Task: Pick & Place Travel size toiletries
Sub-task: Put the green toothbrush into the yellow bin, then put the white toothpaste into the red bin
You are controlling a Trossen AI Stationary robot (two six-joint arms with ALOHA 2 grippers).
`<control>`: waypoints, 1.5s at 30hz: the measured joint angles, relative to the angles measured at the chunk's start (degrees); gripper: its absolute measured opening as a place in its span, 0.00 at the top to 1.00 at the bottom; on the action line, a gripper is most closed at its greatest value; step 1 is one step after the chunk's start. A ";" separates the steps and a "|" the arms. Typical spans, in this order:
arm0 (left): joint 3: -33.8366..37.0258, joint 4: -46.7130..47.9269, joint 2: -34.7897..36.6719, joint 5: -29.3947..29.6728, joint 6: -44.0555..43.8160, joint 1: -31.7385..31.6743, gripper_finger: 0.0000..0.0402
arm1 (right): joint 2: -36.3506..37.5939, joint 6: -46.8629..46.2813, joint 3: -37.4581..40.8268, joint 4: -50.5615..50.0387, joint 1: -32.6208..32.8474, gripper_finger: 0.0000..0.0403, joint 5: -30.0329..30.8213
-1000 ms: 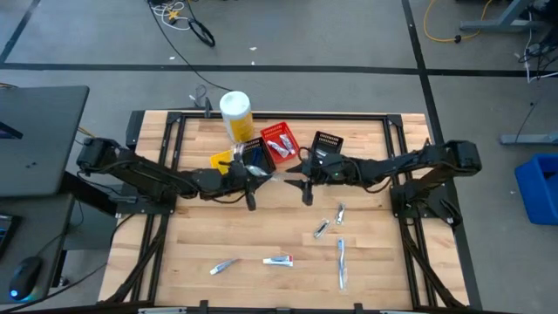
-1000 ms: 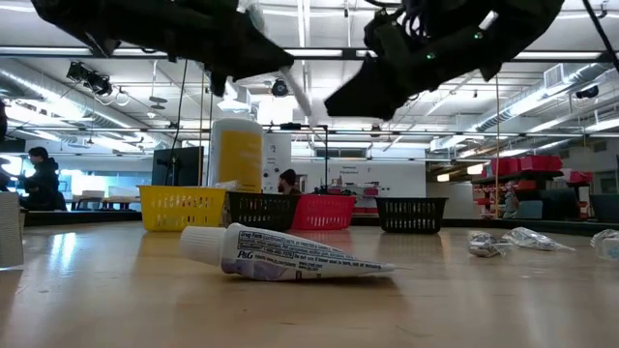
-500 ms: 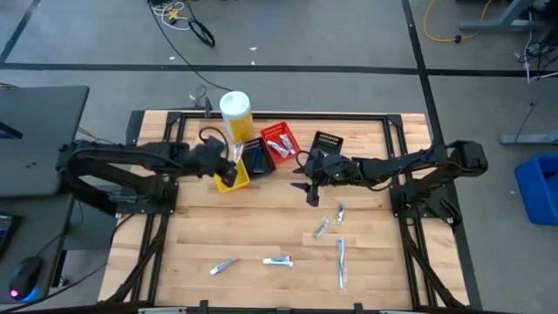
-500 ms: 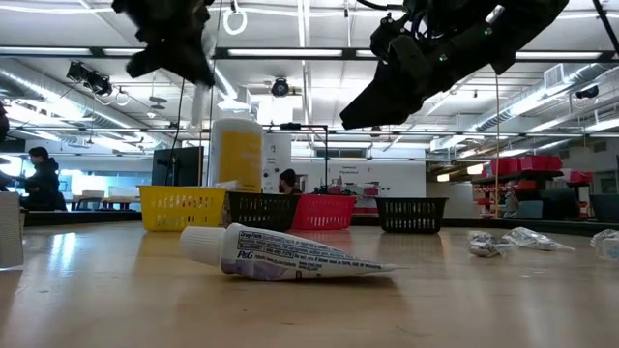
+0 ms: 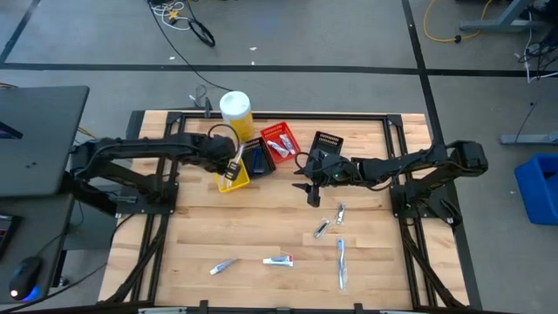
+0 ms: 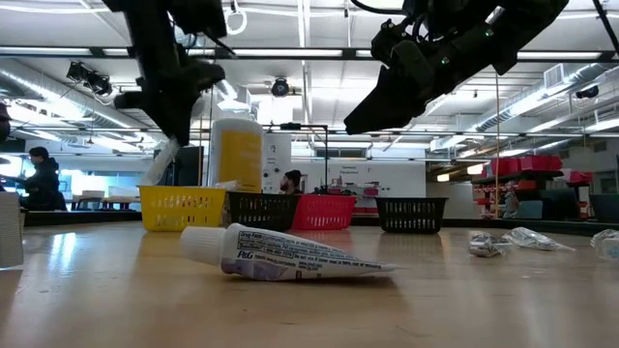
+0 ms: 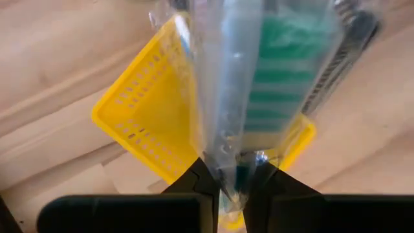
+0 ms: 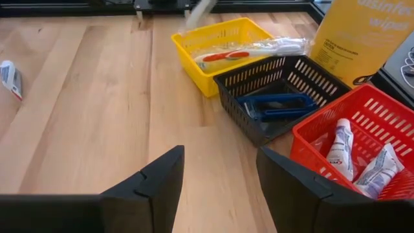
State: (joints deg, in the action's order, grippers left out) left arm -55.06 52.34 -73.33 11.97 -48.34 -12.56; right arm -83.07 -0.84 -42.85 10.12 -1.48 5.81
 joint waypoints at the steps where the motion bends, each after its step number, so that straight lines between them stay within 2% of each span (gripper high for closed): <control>1: 0.01 0.02 -1.26 -0.37 0.55 -0.69 0.90 | 0.00 0.00 0.00 -0.11 0.00 0.49 0.01; 8: 0.06 -3.23 -8.30 -4.39 1.93 -4.64 0.91 | 0.00 0.00 0.00 -0.41 0.00 0.50 0.02; 16: 0.06 -3.41 -14.08 -6.24 3.43 -7.06 0.85 | -0.02 0.03 0.00 -1.41 0.00 0.50 0.03; 22: 0.06 -3.57 -15.71 -6.55 3.93 -7.39 0.79 | -0.02 0.26 -0.04 -2.17 0.00 0.49 0.05; 29: -0.35 -3.38 -15.77 -6.85 9.92 -7.43 0.68 | -0.02 0.23 -0.04 -5.07 0.00 0.47 0.08; 33: -4.24 1.62 -15.79 -7.87 12.52 -7.07 0.64 | -0.02 0.22 -0.04 -5.26 0.00 0.46 0.08; 39: -11.80 8.82 -15.77 -4.45 14.31 -5.31 0.64 | -0.02 -0.67 -0.04 -5.44 0.00 0.48 0.05; 45: -18.56 8.94 -15.18 -0.99 19.89 1.63 0.64 | -0.02 -1.82 -0.04 -8.88 0.00 0.49 -0.39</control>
State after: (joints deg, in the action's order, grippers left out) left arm -73.62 61.28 -88.51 10.98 -28.45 -10.93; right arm -83.09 -2.66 -42.89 1.24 -1.48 5.42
